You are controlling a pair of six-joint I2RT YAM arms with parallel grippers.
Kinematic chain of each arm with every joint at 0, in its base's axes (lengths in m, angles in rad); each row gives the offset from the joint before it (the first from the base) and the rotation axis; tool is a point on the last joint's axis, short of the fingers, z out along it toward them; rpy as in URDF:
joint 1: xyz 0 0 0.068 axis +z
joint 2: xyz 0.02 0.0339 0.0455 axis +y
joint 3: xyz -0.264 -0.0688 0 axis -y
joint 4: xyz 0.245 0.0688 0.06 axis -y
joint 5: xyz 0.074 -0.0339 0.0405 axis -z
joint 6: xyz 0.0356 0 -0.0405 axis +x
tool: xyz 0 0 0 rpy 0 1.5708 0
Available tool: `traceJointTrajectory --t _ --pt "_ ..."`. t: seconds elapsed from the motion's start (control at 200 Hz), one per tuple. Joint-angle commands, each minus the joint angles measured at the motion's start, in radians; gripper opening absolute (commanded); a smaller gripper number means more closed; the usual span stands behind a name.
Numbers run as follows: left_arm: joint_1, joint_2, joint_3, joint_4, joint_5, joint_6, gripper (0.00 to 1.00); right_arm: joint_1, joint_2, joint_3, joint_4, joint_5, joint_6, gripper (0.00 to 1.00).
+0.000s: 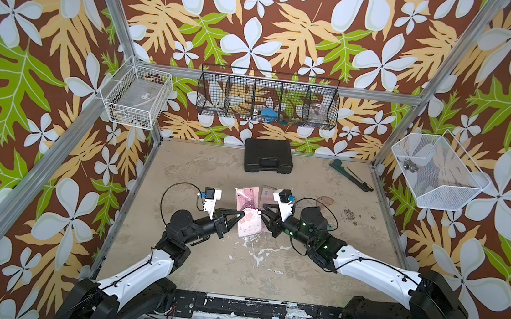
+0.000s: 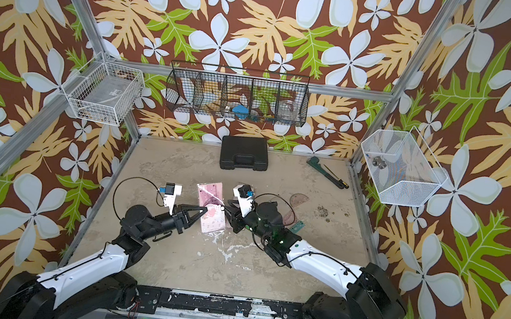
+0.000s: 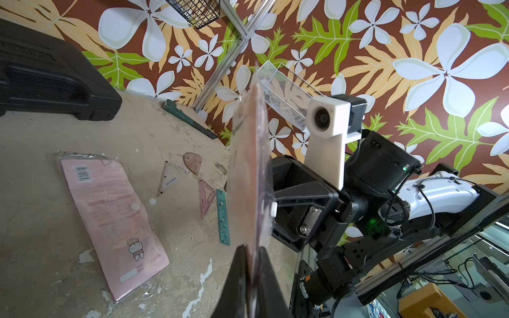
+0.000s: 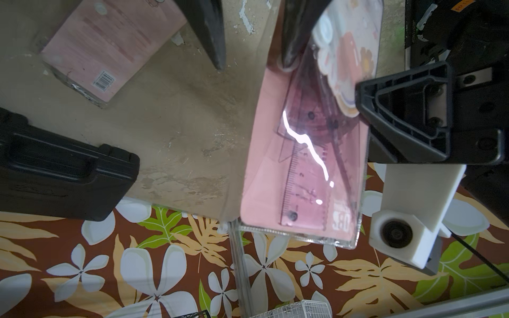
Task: Open the ruler set and take out the ruler
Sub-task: Open the ruler set bag.
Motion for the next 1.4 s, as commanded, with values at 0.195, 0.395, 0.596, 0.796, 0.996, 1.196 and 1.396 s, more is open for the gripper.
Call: traceJointTrajectory --t 0.195,0.395,0.596,0.796,0.996,1.196,1.396 --pt "0.0 0.001 -0.027 0.159 0.042 -0.034 0.0 -0.121 -0.06 -0.077 0.196 -0.378 0.151 0.25" --pt "-0.001 0.061 -0.062 0.435 0.147 -0.127 0.0 -0.209 -0.127 -0.188 0.41 -0.502 0.32 0.41" --pt "0.0 0.204 -0.083 0.795 0.228 -0.25 0.0 -0.333 -0.092 -0.322 0.802 -0.669 0.588 0.65" --pt "-0.001 0.373 -0.034 1.004 0.291 -0.378 0.0 -0.334 0.049 -0.308 1.164 -0.802 0.824 0.72" --pt "0.0 0.29 -0.039 0.853 0.267 -0.275 0.0 -0.305 0.212 -0.246 1.281 -0.828 0.911 0.74" --pt "0.0 0.227 -0.052 0.742 0.257 -0.211 0.0 -0.252 0.243 -0.201 1.281 -0.82 0.896 0.7" --pt "0.0 0.233 -0.046 0.74 0.259 -0.219 0.0 -0.211 0.253 -0.186 1.27 -0.83 0.891 0.57"
